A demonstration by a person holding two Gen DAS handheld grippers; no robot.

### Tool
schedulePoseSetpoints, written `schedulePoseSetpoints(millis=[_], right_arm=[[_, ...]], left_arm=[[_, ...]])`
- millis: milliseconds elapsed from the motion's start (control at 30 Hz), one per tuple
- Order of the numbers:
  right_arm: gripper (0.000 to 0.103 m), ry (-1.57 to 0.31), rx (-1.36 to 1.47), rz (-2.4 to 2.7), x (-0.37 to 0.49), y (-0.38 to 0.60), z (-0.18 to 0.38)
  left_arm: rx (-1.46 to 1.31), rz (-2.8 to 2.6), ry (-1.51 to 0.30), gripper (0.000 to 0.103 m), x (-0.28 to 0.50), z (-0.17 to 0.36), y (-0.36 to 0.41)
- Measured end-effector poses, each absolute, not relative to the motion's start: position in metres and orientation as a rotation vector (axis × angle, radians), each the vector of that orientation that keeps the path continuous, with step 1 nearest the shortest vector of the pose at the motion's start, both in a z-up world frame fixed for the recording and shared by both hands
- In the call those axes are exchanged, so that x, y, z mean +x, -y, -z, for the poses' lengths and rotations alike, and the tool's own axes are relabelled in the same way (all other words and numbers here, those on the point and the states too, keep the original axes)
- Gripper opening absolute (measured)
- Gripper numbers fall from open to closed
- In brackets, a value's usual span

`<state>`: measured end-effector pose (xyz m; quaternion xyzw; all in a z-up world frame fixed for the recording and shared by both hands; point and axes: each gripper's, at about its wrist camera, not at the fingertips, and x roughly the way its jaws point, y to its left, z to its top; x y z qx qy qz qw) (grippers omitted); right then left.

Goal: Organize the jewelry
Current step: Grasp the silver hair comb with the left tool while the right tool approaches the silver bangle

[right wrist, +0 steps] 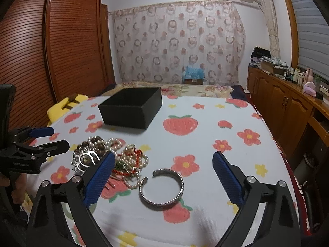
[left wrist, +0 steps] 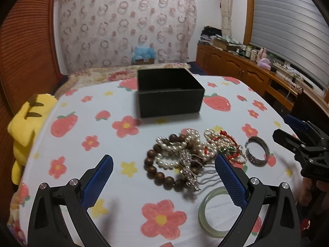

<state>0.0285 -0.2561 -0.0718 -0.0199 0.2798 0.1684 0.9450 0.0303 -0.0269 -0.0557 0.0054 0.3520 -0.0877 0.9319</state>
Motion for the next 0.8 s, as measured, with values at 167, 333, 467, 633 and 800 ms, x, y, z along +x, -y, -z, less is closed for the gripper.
schedulePoseSetpoints(millis=[167,333,467,633,800], right_arm=[[0.095,-0.605,-0.058,-0.353,0.033,0.255,0.082],[0.095,-0.622,-0.064,-0.369,0.035,0.253,0.085],[0.095,-0.627,-0.068,-0.372,0.036,0.251,0.087],[0.095,-0.636,-0.074,-0.374,0.036,0.249,0.088],[0.095,-0.637,-0.075,-0.375,0.037,0.249,0.089]], left_arm=[[-0.013,0.237,-0.76,0.084,0.036,0.066,0.032],[-0.05,0.298,-0.817,0.065,0.045,0.076,0.036],[-0.097,0.341,-0.838,0.047,0.05,0.079,0.036],[-0.154,0.375,-0.871,0.04,0.058,0.082,0.037],[-0.16,0.371,-0.882,0.03,0.061,0.085,0.04]])
